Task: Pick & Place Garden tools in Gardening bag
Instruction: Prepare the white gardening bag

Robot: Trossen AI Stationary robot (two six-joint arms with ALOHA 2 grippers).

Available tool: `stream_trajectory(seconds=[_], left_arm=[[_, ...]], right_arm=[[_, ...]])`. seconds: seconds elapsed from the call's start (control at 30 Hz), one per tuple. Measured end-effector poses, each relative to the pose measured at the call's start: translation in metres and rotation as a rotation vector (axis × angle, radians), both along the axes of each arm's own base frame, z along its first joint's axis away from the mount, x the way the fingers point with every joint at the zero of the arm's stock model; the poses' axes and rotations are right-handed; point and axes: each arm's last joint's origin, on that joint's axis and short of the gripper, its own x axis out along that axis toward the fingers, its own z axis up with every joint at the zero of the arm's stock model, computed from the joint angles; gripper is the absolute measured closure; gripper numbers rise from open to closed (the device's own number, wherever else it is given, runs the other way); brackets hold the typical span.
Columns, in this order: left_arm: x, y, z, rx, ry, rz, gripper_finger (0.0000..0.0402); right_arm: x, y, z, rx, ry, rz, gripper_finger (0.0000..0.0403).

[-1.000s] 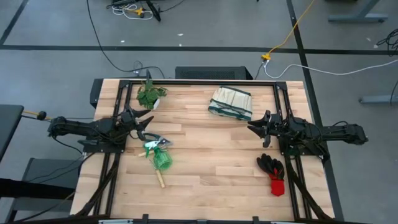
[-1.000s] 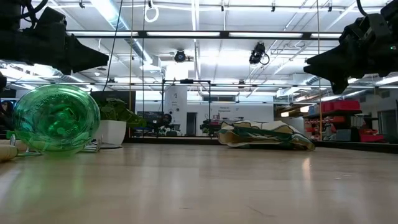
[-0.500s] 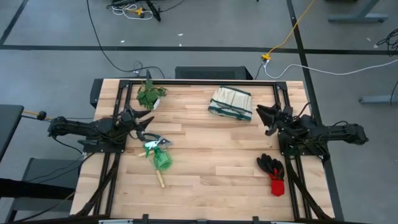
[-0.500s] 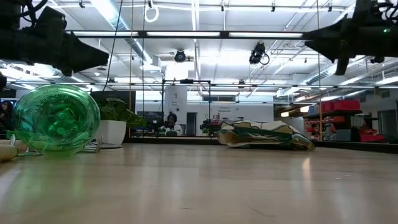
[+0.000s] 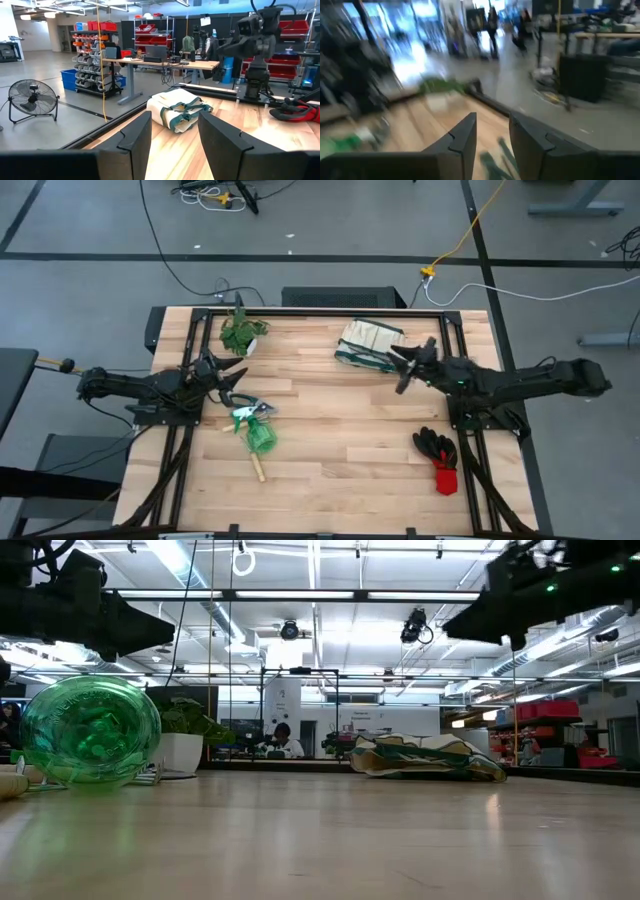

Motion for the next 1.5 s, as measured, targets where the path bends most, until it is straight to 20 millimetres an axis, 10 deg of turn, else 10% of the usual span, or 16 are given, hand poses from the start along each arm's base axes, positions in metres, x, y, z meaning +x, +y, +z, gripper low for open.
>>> stream_trajectory(seconds=[0.77, 1.5], left_arm=[[0.000, 0.000, 0.000, 0.002, 0.001, 0.000, 0.0234], [0.000, 0.000, 0.000, 0.002, 0.002, -0.003, 0.0234]], right_arm=[[0.113, -0.016, -0.047, 0.034, 0.666, 0.050, 0.0284], [0.134, -0.028, -0.072, 0.022, 0.756, -0.076, 0.0214]])
